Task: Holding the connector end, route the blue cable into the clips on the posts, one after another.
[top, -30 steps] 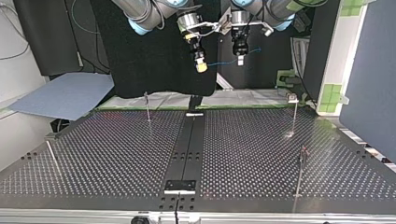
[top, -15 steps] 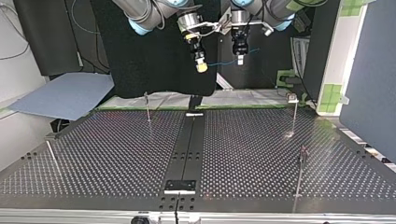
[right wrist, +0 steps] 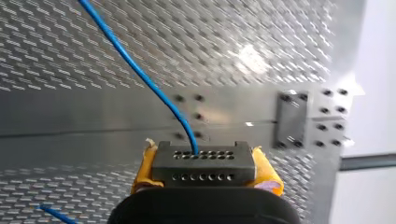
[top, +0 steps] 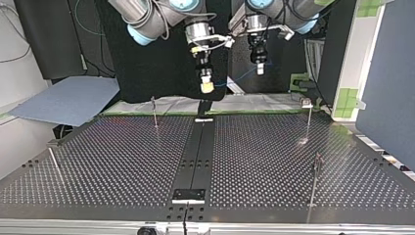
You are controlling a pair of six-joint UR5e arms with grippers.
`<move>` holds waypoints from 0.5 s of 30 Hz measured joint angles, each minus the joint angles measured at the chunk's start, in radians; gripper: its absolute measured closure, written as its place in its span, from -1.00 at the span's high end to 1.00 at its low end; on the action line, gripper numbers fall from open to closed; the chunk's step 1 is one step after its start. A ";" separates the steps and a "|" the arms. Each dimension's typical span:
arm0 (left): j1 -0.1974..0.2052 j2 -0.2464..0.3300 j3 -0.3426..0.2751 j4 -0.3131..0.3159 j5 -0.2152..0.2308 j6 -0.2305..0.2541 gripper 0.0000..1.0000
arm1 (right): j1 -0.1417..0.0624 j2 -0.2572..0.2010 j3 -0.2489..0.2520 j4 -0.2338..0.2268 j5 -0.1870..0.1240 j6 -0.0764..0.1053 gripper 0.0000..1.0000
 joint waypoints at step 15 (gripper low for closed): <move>0.121 0.161 0.094 -0.160 0.058 0.017 -1.00 | -0.122 -0.148 -0.156 0.156 -0.046 -0.096 -1.00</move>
